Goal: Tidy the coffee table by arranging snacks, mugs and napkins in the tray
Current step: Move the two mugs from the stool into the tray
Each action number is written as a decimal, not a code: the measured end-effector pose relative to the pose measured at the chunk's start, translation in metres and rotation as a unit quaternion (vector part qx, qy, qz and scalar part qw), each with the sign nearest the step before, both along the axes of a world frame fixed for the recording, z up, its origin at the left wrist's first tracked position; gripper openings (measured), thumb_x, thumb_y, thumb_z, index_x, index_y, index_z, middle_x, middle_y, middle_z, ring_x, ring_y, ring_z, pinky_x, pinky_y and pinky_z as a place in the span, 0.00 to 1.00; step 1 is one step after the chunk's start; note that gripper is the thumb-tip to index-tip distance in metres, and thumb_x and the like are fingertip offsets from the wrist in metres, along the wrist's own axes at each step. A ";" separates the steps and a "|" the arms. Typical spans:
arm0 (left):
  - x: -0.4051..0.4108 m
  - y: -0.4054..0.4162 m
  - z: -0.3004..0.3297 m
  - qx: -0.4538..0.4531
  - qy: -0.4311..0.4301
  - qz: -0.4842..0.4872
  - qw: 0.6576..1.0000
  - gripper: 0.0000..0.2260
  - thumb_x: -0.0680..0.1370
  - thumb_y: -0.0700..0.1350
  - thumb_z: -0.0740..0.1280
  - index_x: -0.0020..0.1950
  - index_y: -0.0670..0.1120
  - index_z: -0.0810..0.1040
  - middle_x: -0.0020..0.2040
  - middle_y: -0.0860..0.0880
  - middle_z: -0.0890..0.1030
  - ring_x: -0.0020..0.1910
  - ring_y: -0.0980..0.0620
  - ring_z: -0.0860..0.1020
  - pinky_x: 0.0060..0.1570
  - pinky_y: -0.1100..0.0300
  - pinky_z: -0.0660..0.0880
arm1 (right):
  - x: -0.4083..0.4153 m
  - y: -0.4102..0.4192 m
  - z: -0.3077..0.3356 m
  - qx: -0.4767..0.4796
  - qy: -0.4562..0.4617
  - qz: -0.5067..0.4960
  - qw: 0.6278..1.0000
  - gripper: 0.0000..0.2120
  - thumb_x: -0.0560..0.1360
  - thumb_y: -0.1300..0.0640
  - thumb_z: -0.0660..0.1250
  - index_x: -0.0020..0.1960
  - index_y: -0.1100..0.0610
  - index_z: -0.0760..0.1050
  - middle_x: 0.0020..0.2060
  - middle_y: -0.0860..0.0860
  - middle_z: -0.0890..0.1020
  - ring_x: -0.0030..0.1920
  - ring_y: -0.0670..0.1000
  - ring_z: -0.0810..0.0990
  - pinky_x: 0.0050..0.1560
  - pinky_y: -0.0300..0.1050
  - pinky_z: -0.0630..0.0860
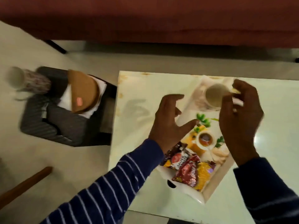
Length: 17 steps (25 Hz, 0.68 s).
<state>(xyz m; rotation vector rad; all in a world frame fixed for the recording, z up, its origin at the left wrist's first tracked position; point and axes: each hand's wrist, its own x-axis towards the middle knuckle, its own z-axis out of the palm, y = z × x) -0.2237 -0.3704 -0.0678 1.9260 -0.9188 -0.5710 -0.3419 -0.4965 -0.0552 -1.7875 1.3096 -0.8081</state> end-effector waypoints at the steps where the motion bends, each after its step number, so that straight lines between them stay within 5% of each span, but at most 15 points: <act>1: 0.023 0.028 0.011 -0.004 -0.035 -0.001 0.999 0.25 0.70 0.45 0.77 0.63 0.45 0.72 0.60 0.49 0.74 0.45 0.55 0.77 0.45 0.65 0.76 | 0.010 0.027 0.007 0.021 -0.017 -0.004 1.000 0.15 0.79 0.54 0.63 0.65 0.50 0.73 0.59 0.42 0.79 0.54 0.39 0.79 0.45 0.27 0.75; 6: 0.164 0.165 0.070 0.097 -0.261 0.028 0.960 0.16 0.72 0.38 0.68 0.60 0.38 0.76 0.57 0.42 0.78 0.55 0.58 0.73 0.60 0.72 0.66 | 0.088 0.162 0.026 0.148 -0.059 0.052 0.986 0.16 0.79 0.56 0.64 0.66 0.50 0.73 0.59 0.44 0.80 0.50 0.45 0.82 0.40 0.47 0.83; 10: 0.293 0.245 0.102 0.228 -0.329 -0.019 0.916 0.32 0.65 0.28 0.72 0.68 0.41 0.70 0.68 0.39 0.71 0.66 0.38 0.70 0.65 0.47 0.68 | 0.181 0.246 0.035 0.167 -0.071 0.133 0.974 0.15 0.79 0.59 0.66 0.66 0.54 0.75 0.57 0.46 0.81 0.53 0.44 0.81 0.46 0.44 0.82; 14: 0.416 0.284 0.119 0.285 -0.384 -0.104 0.872 0.41 0.64 0.32 0.73 0.75 0.46 0.64 0.76 0.60 0.56 0.72 0.44 0.65 0.67 0.44 0.64 | 0.272 0.294 0.041 0.192 -0.077 0.205 0.957 0.14 0.80 0.56 0.64 0.65 0.53 0.75 0.53 0.47 0.81 0.49 0.45 0.81 0.46 0.43 0.81; 17: 0.482 0.287 0.112 0.341 -0.359 -0.151 0.856 0.50 0.62 0.34 0.79 0.78 0.50 0.57 0.78 0.50 0.59 0.73 0.39 0.65 0.67 0.40 0.68 | 0.339 0.316 0.039 0.223 -0.066 0.244 0.941 0.16 0.80 0.54 0.64 0.67 0.52 0.73 0.56 0.46 0.80 0.51 0.44 0.81 0.50 0.45 0.82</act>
